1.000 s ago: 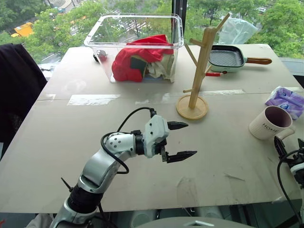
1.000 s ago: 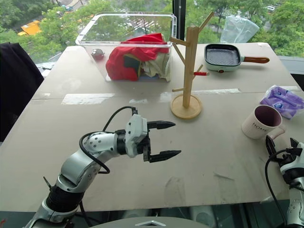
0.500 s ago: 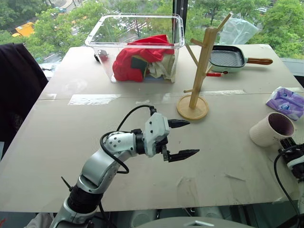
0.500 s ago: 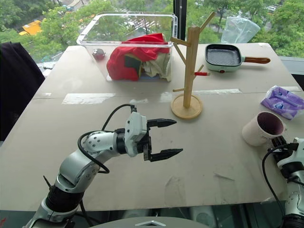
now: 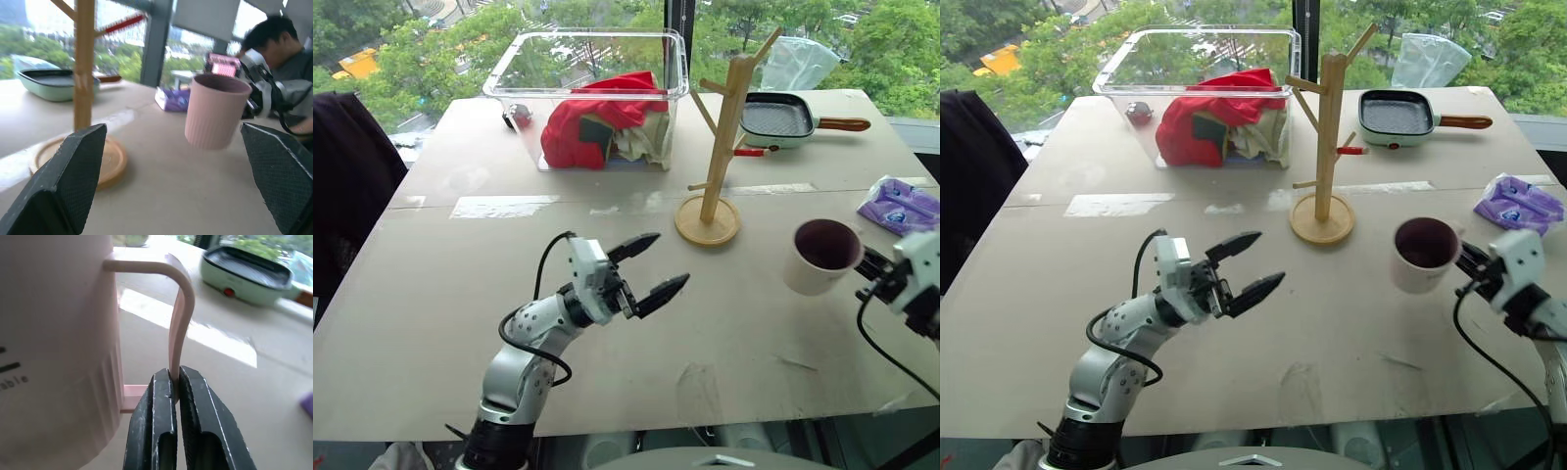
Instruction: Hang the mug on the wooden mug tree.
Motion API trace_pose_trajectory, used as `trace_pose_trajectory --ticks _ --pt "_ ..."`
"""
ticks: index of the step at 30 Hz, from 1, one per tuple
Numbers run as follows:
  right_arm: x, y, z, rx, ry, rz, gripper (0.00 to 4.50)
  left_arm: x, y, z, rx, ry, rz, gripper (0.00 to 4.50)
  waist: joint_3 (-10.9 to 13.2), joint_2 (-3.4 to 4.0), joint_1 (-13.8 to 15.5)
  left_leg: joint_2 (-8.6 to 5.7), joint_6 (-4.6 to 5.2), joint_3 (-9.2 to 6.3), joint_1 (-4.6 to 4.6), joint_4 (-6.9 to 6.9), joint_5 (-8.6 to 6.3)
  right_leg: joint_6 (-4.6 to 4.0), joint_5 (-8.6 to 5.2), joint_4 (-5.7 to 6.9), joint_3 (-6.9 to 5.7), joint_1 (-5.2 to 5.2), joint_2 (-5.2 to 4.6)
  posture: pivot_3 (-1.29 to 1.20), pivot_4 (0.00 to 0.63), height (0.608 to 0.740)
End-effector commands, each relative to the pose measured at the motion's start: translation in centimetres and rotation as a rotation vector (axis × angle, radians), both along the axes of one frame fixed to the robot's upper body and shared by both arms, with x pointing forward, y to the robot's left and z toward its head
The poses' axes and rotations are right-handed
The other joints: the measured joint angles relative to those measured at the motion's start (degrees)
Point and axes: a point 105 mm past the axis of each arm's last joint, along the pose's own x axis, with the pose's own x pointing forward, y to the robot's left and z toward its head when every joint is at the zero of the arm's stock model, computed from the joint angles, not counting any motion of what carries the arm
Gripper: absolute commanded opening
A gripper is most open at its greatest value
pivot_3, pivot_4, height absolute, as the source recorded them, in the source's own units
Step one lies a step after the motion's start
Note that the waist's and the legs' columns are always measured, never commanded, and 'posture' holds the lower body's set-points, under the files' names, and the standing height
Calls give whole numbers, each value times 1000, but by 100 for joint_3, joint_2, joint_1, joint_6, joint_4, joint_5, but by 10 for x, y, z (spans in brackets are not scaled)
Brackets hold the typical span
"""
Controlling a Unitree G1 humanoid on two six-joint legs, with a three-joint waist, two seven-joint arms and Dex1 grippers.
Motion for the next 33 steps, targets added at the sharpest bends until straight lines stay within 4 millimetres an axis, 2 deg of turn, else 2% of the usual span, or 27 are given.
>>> trace_pose_trajectory --ticks 1,5,14,21,33 --pt "8 11 25 -105 -10 -14 61 -5 3 6 -26 -62 25 4500 1 -5 48 -2 0 -7 -2 0 0 -1 0 0 -8 1 1 0 150 740" --pt "19 18 53 -170 -10 18 61 -9 -1 13 -102 -76 57 4500 5 -11 153 -3 0 -19 -21 1 0 -3 0 -11 -22 -3 -10 0 150 740" --pt "28 20 88 -296 14 117 61 -11 -2 16 -136 -102 96 4500 10 -13 152 2 13 -22 -32 -4 -8 -1 -1 -22 -34 -10 -15 0 150 740" --pt "40 18 95 -376 4 165 61 -13 -5 18 -127 -138 93 4500 12 -12 141 2 13 -12 -29 -1 -8 -1 -1 -21 -29 -10 -16 0 150 740" --pt "44 46 100 -401 -21 302 61 -13 -3 19 -113 -168 103 4500 13 -10 140 9 13 -12 -30 -2 -8 -1 0 -19 -30 -13 -19 0 150 740"
